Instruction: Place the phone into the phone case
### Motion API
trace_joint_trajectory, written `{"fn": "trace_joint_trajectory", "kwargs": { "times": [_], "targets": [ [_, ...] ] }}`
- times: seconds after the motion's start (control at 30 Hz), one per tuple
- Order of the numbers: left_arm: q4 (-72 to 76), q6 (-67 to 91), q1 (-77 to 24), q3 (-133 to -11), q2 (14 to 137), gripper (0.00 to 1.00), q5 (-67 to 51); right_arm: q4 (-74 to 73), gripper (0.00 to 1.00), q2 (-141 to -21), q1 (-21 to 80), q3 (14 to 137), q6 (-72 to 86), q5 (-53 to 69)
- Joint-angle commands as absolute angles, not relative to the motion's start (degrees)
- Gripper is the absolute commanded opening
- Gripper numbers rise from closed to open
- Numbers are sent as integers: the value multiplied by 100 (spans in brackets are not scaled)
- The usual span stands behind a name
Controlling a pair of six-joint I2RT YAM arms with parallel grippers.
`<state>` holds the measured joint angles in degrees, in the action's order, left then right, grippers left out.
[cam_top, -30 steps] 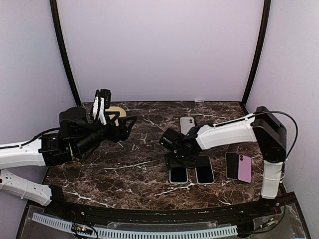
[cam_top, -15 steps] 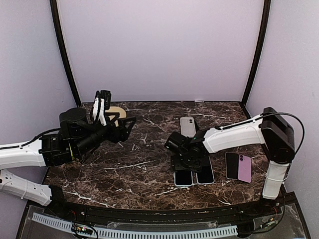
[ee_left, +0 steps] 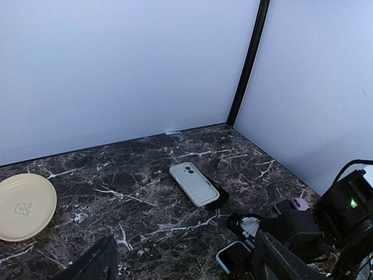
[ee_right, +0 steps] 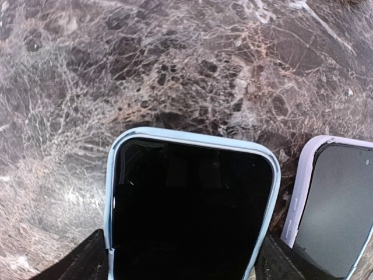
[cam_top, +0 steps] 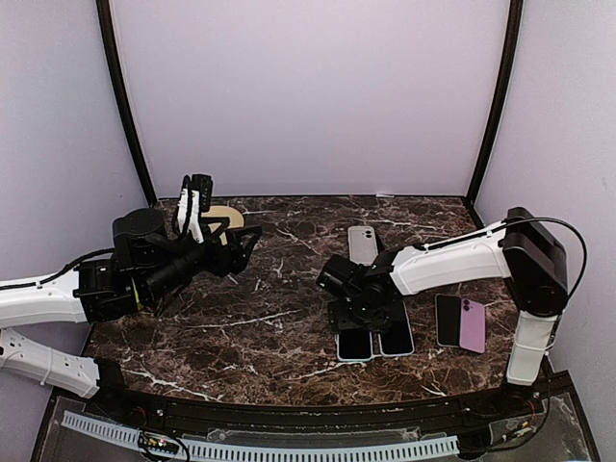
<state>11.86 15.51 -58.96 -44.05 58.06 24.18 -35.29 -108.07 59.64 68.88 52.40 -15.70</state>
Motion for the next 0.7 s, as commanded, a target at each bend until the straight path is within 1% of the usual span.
{"fn": "trace_joint_trajectory", "kwargs": {
  "times": [0.0, 0.07, 0.23, 0.27, 0.33, 0.4, 0.47, 0.5, 0.67],
  "targets": [
    [1230, 1556, -5854, -4348, 5677, 82, 2395, -3778, 94, -10720, 6047, 7197, 4952, -1613],
    [1226, 1544, -5854, -4358, 5692, 82, 2385, -3756, 98, -10500, 6031, 7340, 4662, -1731],
    [1200, 1536, -5845, -4390, 5733, 82, 2359, -3700, 98, -9959, 5612, 7783, 3500, -1613],
    [1192, 1538, -5845, -4398, 5736, 82, 2353, -3705, 97, -9882, 5453, 7854, 3306, -1622],
    [1162, 1559, -5845, -4414, 5758, 82, 2349, -3736, 89, -9771, 5015, 8026, 2946, -1611],
    [1109, 1573, -5845, -4443, 5788, 82, 2348, -3759, 76, -9744, 4615, 8197, 2728, -1627],
    [1033, 1581, -5845, -4484, 5818, 82, 2364, -3742, 60, -9793, 4259, 8375, 2588, -1656],
    [981, 1588, -5840, -4501, 5831, 82, 2373, -3712, 55, -9848, 4118, 8463, 2510, -1651],
    [909, 1600, -5836, -4567, 5903, 82, 2380, -3733, 51, -10396, 3556, 9040, 2343, -1687]
  ]
}}
